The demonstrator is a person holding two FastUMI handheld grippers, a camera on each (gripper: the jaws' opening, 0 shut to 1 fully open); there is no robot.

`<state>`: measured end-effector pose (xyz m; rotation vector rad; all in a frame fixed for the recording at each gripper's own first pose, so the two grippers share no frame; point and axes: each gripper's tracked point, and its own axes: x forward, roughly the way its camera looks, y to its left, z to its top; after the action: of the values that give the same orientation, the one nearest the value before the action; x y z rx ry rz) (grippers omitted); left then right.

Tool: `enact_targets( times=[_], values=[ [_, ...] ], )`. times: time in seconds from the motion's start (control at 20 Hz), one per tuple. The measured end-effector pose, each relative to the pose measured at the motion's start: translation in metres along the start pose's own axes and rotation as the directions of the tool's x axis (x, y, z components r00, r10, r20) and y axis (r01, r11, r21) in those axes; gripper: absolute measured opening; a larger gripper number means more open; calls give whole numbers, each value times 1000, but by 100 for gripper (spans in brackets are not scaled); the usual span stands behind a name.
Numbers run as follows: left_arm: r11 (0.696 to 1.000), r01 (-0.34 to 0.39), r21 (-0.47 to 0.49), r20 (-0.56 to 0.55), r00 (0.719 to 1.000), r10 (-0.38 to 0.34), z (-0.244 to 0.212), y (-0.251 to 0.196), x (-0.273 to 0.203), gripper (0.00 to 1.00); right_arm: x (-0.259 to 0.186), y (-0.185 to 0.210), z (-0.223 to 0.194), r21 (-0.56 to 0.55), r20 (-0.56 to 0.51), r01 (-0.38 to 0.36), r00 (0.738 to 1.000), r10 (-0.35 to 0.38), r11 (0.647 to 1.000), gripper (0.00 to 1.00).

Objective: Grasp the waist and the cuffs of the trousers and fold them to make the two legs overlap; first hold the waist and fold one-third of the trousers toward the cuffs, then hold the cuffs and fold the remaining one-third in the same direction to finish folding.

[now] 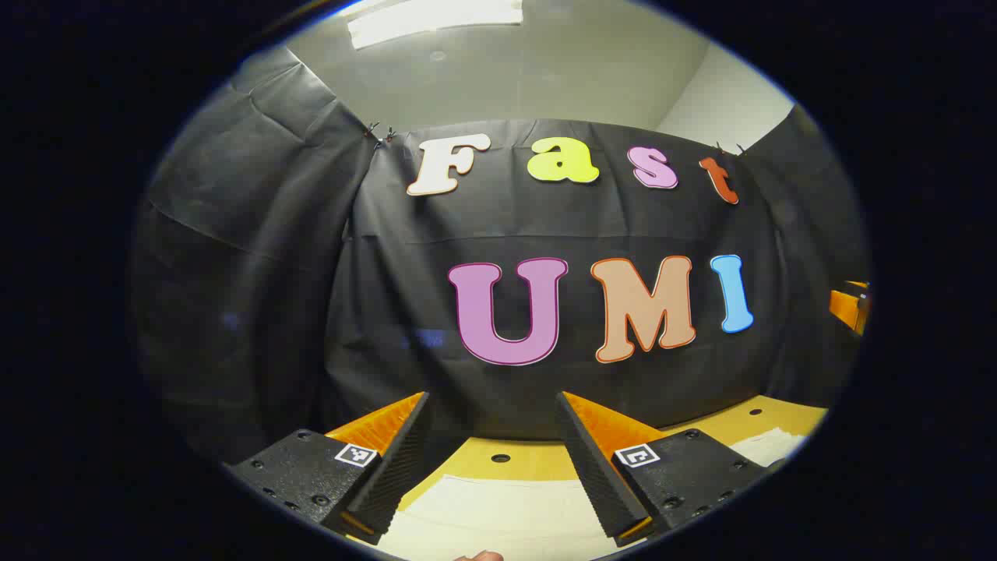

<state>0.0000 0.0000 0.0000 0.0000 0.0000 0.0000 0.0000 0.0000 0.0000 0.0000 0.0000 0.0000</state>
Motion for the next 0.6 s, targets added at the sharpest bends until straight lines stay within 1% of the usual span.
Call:
enact_targets(
  times=[0.1, 0.15, 0.3, 0.6],
  values=[
    [1000, -3, 12, 0, 1000, 3, 0, 3, -2, 94, -1, -1, 1, -9, 1, 0, 1000, 0, 1000, 97],
    [1000, -3, 14, -4, 1000, 3, -4, 2, -1, 93, -1, -1, -1, -12, 1, -1, 1000, 1, 1000, 97],
    [1000, -8, 26, -14, 1000, 8, -8, 5, -1, 93, -1, 0, -3, -6, -9, -4, 1000, 4, 1000, 97],
    [998, -11, 59, -20, 1000, 12, -14, 8, -4, 96, 2, 5, -6, -6, -11, -15, 1000, 15, 1000, 97]
  ],
)
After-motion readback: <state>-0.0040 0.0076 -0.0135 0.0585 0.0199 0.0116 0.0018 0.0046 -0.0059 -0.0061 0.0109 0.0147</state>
